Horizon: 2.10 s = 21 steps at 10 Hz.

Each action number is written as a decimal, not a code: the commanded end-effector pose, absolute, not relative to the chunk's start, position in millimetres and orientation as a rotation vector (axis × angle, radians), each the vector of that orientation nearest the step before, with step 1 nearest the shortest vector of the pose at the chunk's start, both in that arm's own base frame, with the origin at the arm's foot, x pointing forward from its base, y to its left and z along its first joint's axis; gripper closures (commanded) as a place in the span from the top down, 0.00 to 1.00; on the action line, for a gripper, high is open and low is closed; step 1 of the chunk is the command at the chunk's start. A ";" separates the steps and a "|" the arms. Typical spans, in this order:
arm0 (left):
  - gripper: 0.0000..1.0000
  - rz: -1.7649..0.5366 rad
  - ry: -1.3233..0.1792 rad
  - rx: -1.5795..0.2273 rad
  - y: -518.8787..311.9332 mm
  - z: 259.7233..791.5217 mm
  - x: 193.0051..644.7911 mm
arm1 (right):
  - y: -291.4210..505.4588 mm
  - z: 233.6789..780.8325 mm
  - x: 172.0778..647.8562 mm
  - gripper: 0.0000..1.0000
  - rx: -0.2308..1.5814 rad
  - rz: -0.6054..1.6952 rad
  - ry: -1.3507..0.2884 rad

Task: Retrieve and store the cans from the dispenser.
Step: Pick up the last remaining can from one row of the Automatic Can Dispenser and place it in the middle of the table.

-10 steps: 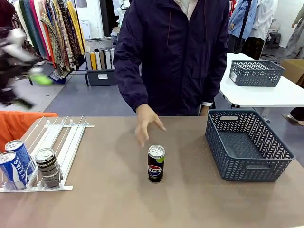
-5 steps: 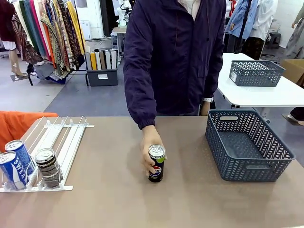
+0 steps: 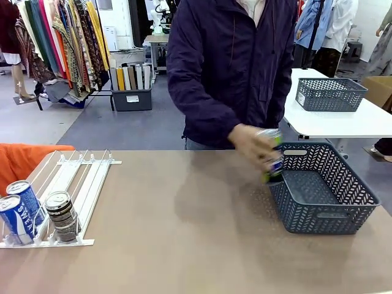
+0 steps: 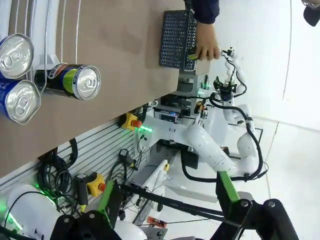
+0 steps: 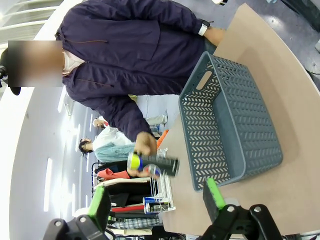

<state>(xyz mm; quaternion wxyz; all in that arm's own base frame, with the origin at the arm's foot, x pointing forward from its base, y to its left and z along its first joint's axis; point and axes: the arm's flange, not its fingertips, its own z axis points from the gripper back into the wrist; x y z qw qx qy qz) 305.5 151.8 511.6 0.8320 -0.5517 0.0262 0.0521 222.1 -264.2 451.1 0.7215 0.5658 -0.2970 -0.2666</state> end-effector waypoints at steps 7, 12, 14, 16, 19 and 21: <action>1.00 0.125 0.093 -0.948 127.7 532.0 308.0 | -266.1 451.8 222.0 1.00 1.244 -0.561 -0.672; 1.00 0.247 -0.181 -0.050 -21.9 541.5 312.0 | -266.1 451.8 222.0 1.00 1.244 -0.561 -0.672; 1.00 0.181 -0.301 0.000 -42.4 541.6 315.1 | -266.1 451.8 222.0 1.00 1.244 -0.561 -0.672; 1.00 0.159 -0.202 -0.138 -40.6 558.1 310.9 | -266.1 451.8 222.0 1.00 1.244 -0.561 -0.672; 1.00 0.155 -0.308 -0.083 -63.4 534.1 319.7 | -266.1 451.8 222.0 1.00 1.244 -0.561 -0.672; 1.00 0.143 -0.303 -0.099 -83.0 491.5 332.9 | -266.1 451.8 222.0 1.00 1.244 -0.561 -0.672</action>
